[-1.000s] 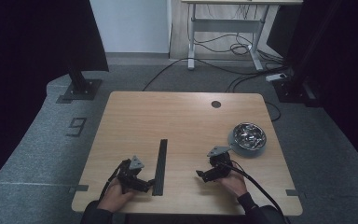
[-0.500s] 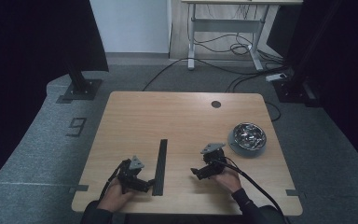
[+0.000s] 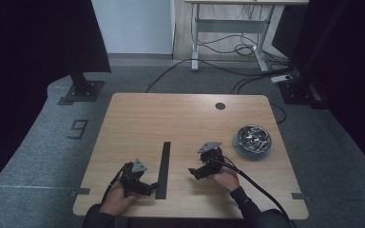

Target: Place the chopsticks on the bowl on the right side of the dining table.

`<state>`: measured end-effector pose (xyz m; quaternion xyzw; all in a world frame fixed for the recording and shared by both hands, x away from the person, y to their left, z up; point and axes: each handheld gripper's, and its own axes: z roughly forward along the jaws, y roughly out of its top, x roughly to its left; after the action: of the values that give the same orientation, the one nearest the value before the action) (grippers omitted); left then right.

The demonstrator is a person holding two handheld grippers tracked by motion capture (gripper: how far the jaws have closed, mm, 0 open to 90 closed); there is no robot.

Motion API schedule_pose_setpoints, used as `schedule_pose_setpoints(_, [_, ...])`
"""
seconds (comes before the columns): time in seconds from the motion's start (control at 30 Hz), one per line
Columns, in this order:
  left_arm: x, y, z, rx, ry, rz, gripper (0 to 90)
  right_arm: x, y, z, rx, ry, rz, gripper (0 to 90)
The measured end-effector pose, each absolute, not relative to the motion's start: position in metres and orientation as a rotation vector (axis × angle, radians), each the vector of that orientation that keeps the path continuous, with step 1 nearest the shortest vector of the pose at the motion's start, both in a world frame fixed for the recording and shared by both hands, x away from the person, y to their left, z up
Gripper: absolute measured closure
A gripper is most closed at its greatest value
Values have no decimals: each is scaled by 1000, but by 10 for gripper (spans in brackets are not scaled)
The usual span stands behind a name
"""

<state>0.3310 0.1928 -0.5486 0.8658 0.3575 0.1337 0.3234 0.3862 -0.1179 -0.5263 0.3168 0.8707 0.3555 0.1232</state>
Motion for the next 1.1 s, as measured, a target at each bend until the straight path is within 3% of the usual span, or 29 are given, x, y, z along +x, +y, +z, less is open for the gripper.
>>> schedule_pose_setpoints(1.1, [331, 193, -549, 2273, 936, 351, 0, 403, -71, -522, 900, 2593, 1025, 0])
